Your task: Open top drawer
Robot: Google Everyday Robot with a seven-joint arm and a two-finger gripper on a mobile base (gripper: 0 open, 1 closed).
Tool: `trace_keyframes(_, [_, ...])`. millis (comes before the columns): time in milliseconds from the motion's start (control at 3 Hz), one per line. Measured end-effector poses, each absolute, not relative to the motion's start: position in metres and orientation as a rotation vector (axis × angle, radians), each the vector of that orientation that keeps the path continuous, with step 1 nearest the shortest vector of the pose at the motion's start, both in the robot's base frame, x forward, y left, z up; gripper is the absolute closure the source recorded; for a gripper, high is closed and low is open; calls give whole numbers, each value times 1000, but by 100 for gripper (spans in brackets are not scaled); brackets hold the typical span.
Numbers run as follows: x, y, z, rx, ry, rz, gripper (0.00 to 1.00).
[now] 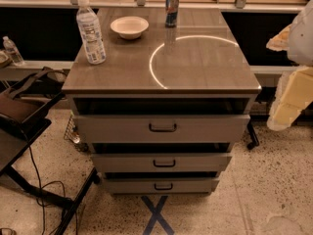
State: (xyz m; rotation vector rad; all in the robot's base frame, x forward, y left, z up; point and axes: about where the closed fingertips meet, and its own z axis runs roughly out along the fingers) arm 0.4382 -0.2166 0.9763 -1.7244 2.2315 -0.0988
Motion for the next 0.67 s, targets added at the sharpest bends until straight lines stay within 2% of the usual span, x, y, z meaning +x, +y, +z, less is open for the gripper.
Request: trace_keyframes(667, [441, -208, 963, -1765, 2235, -146, 0])
